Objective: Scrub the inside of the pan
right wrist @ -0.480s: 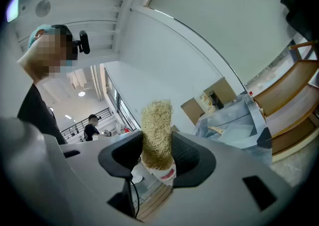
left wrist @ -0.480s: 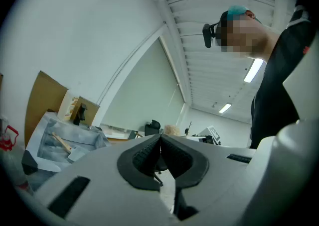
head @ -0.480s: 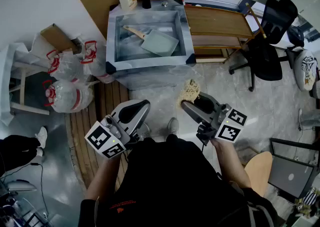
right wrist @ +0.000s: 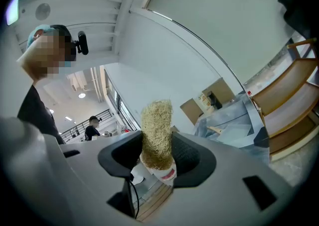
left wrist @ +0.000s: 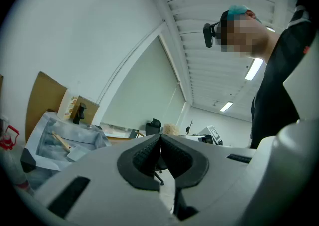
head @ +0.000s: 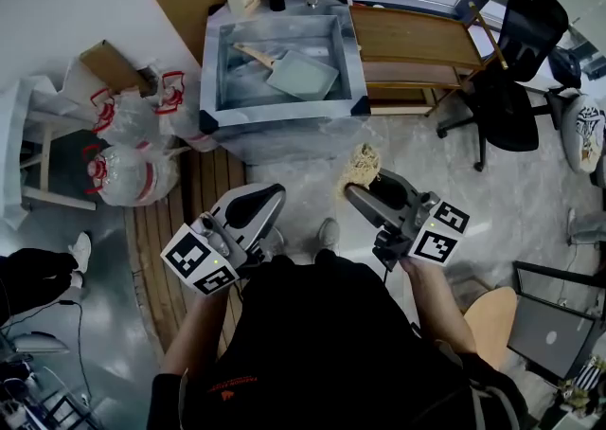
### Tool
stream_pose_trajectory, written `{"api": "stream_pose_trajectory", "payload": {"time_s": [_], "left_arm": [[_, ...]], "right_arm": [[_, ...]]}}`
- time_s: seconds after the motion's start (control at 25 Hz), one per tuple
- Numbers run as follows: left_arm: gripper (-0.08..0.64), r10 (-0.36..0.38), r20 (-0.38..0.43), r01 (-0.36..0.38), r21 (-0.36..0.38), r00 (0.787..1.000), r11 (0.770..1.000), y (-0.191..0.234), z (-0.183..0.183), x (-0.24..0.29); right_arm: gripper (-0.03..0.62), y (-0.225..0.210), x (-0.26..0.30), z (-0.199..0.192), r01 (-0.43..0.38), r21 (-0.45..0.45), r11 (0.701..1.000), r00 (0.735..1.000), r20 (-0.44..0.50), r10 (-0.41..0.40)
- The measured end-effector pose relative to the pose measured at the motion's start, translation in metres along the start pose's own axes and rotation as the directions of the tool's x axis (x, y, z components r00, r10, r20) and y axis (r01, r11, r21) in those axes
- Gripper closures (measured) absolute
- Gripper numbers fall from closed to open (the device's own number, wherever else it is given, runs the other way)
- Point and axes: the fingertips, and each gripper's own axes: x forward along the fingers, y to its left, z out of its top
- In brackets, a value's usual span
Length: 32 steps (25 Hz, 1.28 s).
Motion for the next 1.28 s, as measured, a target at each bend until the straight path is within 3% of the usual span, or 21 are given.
{"api": "stream_pose_trajectory", "payload": {"time_s": [0.44,0.8,1.28], "left_arm": [[0.540,0.053,-0.006,-0.053,0.006,0.999,0.999,-0.020,-0.018,0.032],[0.540,0.091,-0.028,-0.089,0.064,0.995,0.994,-0.033,-0.024,0.065],[0.540,0.122,-0.019,-0.121,0.045,0.992,0.992,-0.002,-0.022,0.069]], "right_arm": [[0.404,-0.021,-0.034,0.009,-0.045,0.006,0.999,0.999,-0.010,0.045],[0.405,-0.042,-0.056,0.025,-0.078,0.005,0.997,0.997,-0.019,0.078],[0.405,-0.064,-0.045,0.032,-0.058,0.015,0.998,0.998,-0.037,0.059]]}}
